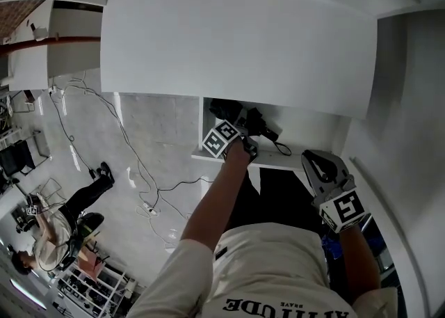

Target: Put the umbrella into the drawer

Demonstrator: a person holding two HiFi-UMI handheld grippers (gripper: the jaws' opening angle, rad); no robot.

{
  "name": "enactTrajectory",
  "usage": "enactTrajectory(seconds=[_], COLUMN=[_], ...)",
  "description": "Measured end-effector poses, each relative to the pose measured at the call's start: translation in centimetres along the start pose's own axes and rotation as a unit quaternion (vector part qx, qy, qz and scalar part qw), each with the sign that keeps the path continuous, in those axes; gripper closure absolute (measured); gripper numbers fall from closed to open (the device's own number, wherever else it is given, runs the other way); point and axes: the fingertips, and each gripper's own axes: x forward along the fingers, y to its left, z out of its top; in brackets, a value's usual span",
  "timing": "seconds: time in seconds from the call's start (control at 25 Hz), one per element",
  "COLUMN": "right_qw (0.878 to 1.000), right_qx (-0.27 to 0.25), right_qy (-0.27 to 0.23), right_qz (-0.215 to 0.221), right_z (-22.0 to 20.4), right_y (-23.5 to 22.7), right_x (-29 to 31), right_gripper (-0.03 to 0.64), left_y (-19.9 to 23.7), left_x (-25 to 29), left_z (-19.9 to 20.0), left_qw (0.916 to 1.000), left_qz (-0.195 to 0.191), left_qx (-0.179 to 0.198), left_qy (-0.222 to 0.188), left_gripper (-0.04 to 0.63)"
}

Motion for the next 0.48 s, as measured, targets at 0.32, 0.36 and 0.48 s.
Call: enactTrajectory(seconds=[0.32,0.36,0.48], right_qw=[1.000,1.000,0.999], right_qx=[-0.015,-0.016,-0.024], right_qy=[-0.022,-0.022,-0.036], right_qz=[0.003,0.004,0.003], right_z=[1.2,1.1,1.6], right_y=[0.7,0.9,1.3], right_x=[-1.3,-1.5,-2.1], right_gripper=[0.581,0.581,0.581], left_y=[-2.1,-2.6,-3.9], left_x=[-4.5,-5.1,-7.1], left_z=[-0.3,-0.4,-0.3], left_qw=[0.9988,0.9983,0.9963], left_qz=[-0.048,-0.059,-0.086], left_qx=[-0.003,0.002,0.007], left_qy=[0.000,0.002,0.002], left_gripper=[0.282,0.282,0.284])
